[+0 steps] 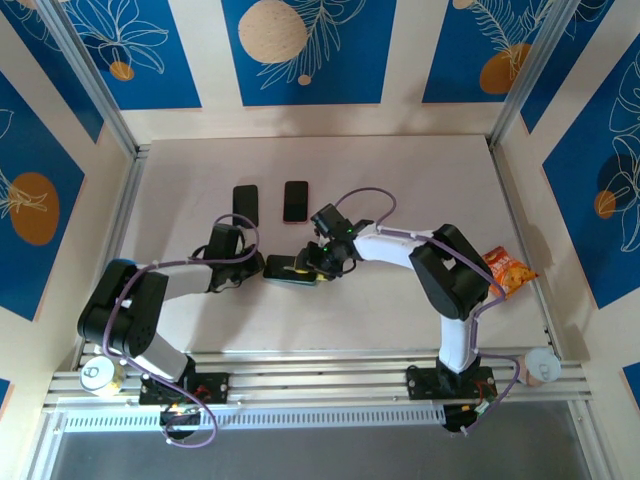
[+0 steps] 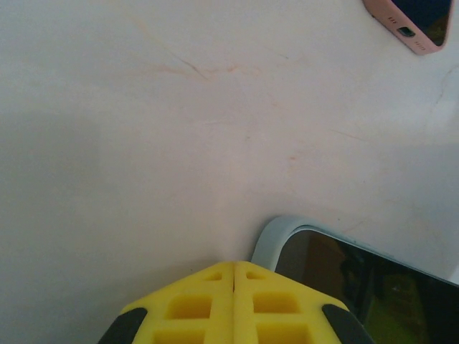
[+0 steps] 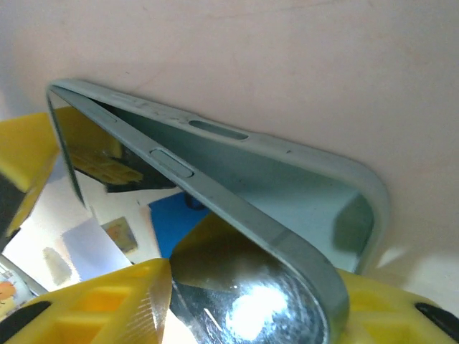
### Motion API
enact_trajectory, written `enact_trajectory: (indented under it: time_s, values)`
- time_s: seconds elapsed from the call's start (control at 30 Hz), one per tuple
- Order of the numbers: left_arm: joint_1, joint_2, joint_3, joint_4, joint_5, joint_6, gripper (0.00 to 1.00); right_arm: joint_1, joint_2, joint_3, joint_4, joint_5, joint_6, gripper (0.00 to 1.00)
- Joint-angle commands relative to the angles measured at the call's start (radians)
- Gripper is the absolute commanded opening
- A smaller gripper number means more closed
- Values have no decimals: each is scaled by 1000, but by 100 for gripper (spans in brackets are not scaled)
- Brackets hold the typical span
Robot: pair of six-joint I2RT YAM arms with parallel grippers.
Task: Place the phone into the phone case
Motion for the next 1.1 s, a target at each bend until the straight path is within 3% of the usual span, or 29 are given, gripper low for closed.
enact_trajectory:
  time_s: [0.0,0.53,1.07]
  values:
    - [-17,3,-5,27,39,-8,0,14,17,53,-102,12,-22,53]
    - [-17,11,-9,66,42,-38,0,18,30,187,-307,69,-45,72]
    - [-17,-13,-7,49,55,-18,0,16,-66,71,-156,67,-38,74]
